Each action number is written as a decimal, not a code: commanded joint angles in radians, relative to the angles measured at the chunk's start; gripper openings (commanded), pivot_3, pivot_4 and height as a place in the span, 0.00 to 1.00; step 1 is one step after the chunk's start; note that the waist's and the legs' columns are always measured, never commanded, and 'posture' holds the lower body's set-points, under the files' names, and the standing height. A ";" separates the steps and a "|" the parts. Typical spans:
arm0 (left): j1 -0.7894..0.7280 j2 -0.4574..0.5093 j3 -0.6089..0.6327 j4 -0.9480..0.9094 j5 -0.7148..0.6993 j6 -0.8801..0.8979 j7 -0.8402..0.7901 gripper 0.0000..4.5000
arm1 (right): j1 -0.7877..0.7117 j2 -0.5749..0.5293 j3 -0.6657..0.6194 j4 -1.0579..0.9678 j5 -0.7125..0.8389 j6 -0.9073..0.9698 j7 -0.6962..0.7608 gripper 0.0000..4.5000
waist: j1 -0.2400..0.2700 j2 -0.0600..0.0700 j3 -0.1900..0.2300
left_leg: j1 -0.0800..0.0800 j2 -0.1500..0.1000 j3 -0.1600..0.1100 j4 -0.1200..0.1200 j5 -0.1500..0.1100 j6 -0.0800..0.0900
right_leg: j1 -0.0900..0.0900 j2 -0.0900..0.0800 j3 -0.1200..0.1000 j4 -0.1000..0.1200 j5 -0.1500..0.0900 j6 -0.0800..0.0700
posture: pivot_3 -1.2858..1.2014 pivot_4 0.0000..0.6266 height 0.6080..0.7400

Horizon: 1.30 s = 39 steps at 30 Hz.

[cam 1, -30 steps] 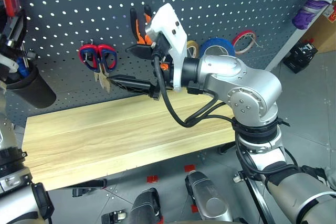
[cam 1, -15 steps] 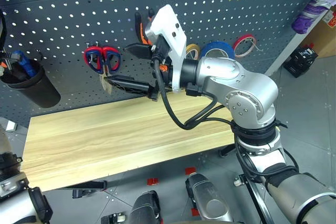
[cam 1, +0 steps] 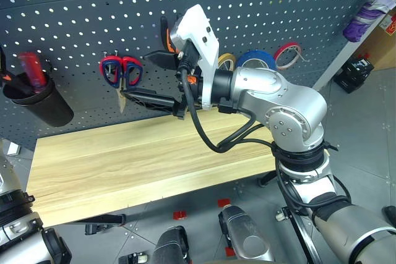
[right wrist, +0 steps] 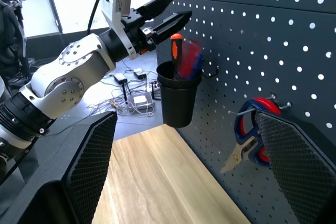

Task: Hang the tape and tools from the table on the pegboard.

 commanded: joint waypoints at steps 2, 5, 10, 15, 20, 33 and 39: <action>-0.011 0.018 0.000 -0.096 0.004 -0.006 0.025 0.96 | -0.006 0.001 -0.011 -0.017 0.007 -0.042 0.000 1.00 | 0.000 0.000 -0.002 | 0.000 0.000 0.000 0.000 0.000 0.000 | 0.000 0.000 0.000 0.000 0.000 0.000 | 0.41 0.27 1.00; -0.030 0.030 -0.023 -0.168 0.005 0.043 0.044 0.96 | -0.001 0.000 -0.008 -0.013 0.003 -0.057 0.001 1.00 | 0.000 -0.001 -0.008 | 0.000 0.000 0.000 0.000 0.000 0.000 | 0.000 0.000 0.000 0.000 0.000 0.000 | 0.41 0.26 1.00; -0.043 0.026 -0.080 -0.386 -0.078 0.307 0.074 0.96 | 0.041 -0.040 -0.003 -0.026 -0.035 -0.134 0.008 1.00 | 0.003 -0.003 -0.021 | 0.000 0.000 -0.001 0.000 0.000 0.000 | 0.000 0.000 0.000 0.001 0.000 0.000 | 0.43 0.22 1.00; 0.046 -0.004 -0.071 -0.611 -0.243 0.571 0.065 0.96 | 0.126 -0.090 -0.012 -0.039 -0.058 -0.204 0.008 1.00 | 0.005 -0.002 -0.043 | 0.000 -0.001 -0.002 -0.001 0.000 0.000 | 0.001 0.000 0.000 0.000 0.000 0.000 | 0.44 0.20 1.00; 0.229 -0.081 -0.075 -0.795 -0.294 0.655 0.076 0.96 | 0.312 -0.165 -0.029 -0.064 -0.101 -0.340 0.035 1.00 | 0.021 0.001 -0.061 | 0.001 0.000 -0.002 -0.001 -0.001 0.000 | 0.001 0.001 0.001 0.000 0.000 0.000 | 0.45 0.18 1.00; 0.633 -0.404 -0.140 -0.800 -0.140 0.583 0.198 0.96 | 0.789 -0.164 -0.033 0.091 -0.333 -0.687 -0.128 1.00 | 0.123 0.010 -0.093 | 0.018 0.000 0.002 -0.001 -0.009 0.007 | 0.025 0.003 0.005 -0.019 -0.001 0.000 | 0.45 0.13 1.00; 0.632 -0.471 -0.203 -0.661 -0.035 0.425 0.191 0.96 | 0.799 -0.136 -0.133 0.399 -0.541 -0.934 -0.438 1.00 | 0.183 0.015 -0.117 | 0.027 0.000 0.002 0.000 -0.009 0.007 | 0.038 0.003 0.005 -0.030 -0.001 0.000 | 0.46 0.11 1.00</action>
